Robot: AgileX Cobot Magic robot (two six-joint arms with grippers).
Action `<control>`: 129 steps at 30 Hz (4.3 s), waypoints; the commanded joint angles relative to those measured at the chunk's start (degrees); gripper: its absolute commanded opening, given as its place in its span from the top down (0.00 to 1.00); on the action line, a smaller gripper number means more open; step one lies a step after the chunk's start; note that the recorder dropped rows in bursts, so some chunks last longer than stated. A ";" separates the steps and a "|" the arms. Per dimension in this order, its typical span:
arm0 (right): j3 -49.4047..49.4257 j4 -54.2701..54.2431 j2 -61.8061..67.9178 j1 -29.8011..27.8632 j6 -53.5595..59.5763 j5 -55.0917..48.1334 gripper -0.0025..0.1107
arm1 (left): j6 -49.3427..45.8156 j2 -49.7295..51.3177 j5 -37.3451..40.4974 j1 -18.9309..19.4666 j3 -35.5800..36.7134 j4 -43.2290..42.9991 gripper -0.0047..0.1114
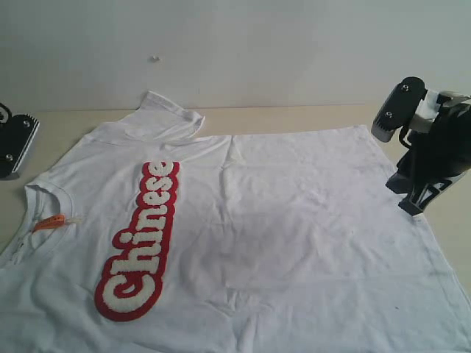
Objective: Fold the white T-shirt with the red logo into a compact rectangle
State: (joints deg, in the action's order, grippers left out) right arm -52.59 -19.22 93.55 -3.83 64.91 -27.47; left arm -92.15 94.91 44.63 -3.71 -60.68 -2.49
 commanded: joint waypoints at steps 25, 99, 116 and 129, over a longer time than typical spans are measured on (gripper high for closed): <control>0.11 -0.59 0.05 -0.22 0.47 1.49 0.63 | -12.61 19.08 7.72 6.42 -9.23 12.50 0.07; 0.11 2.65 -0.24 -0.22 6.34 -12.72 0.63 | -9.76 25.09 7.20 6.42 -11.94 7.24 0.07; 0.11 -0.19 -2.23 -0.14 -20.06 6.94 0.38 | -9.76 25.09 7.20 6.42 -11.94 7.24 0.07; 0.11 15.08 1.28 0.16 12.45 -7.19 0.25 | -9.76 25.09 7.20 6.42 -11.94 7.24 0.07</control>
State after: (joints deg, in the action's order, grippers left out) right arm -52.59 -5.86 94.25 -3.83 73.30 -30.62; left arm -102.14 118.91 50.96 2.75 -72.90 5.65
